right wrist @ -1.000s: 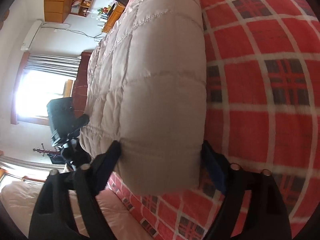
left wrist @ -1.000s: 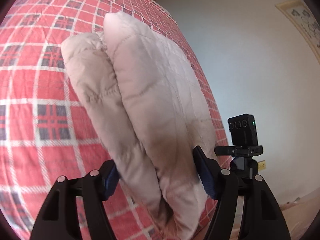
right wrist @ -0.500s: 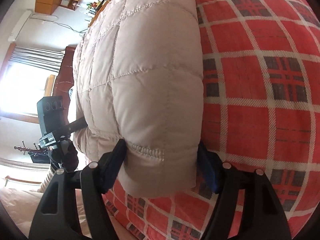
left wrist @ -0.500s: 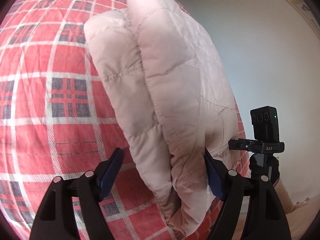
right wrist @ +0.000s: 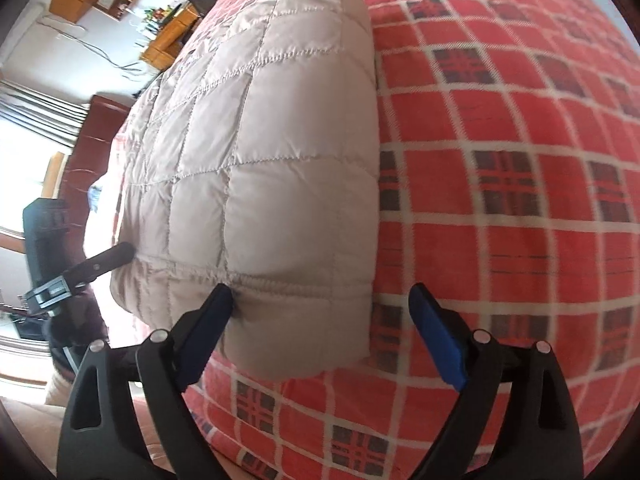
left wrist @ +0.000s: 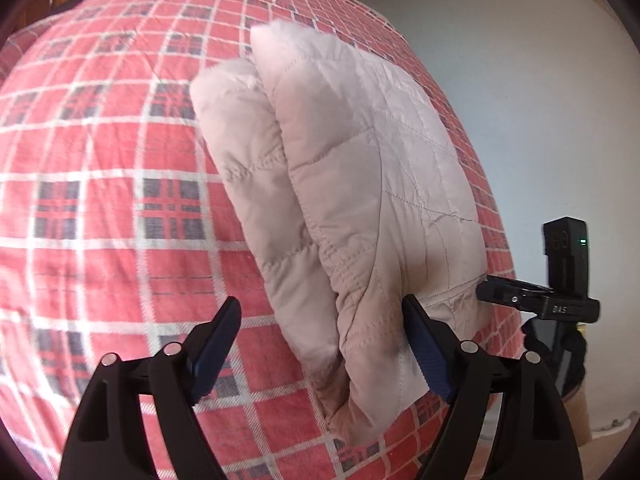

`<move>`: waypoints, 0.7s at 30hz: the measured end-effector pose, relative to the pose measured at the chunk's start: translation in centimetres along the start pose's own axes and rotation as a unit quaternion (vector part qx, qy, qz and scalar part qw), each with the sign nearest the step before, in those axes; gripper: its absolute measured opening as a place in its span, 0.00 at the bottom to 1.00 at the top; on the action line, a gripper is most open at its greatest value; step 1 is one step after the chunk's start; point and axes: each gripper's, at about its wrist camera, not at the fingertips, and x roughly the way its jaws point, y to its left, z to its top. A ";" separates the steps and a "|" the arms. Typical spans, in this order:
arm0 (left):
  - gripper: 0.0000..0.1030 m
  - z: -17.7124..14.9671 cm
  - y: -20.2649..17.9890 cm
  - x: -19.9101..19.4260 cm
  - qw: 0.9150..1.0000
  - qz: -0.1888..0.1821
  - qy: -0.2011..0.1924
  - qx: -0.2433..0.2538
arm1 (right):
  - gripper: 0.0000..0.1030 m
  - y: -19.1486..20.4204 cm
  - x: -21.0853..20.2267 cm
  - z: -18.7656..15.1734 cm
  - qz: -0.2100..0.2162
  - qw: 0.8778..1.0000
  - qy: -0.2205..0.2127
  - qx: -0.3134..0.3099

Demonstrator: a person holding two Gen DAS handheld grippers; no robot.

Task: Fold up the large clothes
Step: 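Lower the folded jacket onto the bedspread and open both grippers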

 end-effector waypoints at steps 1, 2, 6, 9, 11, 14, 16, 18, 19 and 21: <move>0.81 -0.2 -0.3 -0.5 1.000 0.009 -0.001 0.000 | 0.87 0.2 -0.3 -0.1 -0.007 1.000 -0.003 -0.002; 0.81 -0.3 -0.6 -0.8 1.000 0.018 -0.001 0.000 | 0.87 0.5 -0.6 -0.2 -0.018 1.000 -0.008 -0.006; 0.84 -1.0 -2.0 -2.2 0.998 0.055 -0.009 0.008 | 0.88 1.6 -1.5 -0.7 -0.065 0.998 -0.016 -0.015; 0.88 -1.7 -2.9 -3.0 0.996 0.090 -0.017 0.015 | 0.88 2.3 -2.0 -1.1 -0.091 0.995 -0.019 -0.019; 0.88 -2.1 -2.9 -3.1 0.995 0.096 -0.019 0.014 | 0.88 2.7 -2.3 -1.5 -0.106 0.994 -0.024 -0.025; 0.88 -2.5 -2.8 -3.7 0.995 0.099 -0.020 0.004 | 0.89 3.2 -2.4 -2.2 -0.125 0.992 -0.023 -0.028; 0.88 -3.0 -2.8 -4.0 0.995 0.102 -0.020 -0.002 | 0.89 3.2 -2.4 -2.6 -0.131 0.991 -0.023 -0.028; 0.89 -3.3 -2.3 -3.6 0.995 0.102 -0.019 -0.010 | 0.89 3.1 -2.7 -3.1 -0.134 0.991 -0.020 -0.025; 0.89 -3.6 -2.3 -3.7 0.995 0.101 -0.017 -0.015 | 0.89 2.9 -2.8 -3.4 -0.132 0.991 -0.017 -0.021; 0.89 -3.8 -1.9 -3.3 0.995 0.101 -0.014 -0.020 | 0.89 2.5 -2.9 -3.9 -0.127 0.992 -0.012 -0.014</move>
